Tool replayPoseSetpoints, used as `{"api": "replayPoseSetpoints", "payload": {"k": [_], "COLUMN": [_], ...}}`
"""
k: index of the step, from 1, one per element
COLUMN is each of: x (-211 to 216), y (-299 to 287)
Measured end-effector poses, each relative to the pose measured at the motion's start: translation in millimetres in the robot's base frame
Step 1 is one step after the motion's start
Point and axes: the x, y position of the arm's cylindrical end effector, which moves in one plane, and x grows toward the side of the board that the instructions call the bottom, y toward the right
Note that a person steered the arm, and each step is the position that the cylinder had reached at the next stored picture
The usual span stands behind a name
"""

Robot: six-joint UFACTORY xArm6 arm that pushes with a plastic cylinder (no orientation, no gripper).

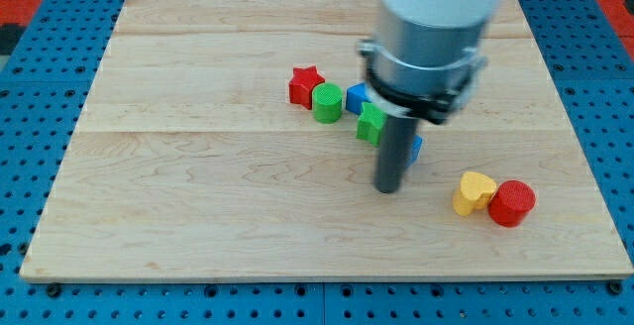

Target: Push the blue cube on top left of the red circle

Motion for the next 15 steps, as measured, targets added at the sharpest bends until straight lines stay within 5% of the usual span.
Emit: {"api": "replayPoseSetpoints", "payload": {"k": [1,3,7,10,12,15], "x": [-31,-56,-25,-73,-40,-54], "y": [-45,-17,58,70,100,66]}}
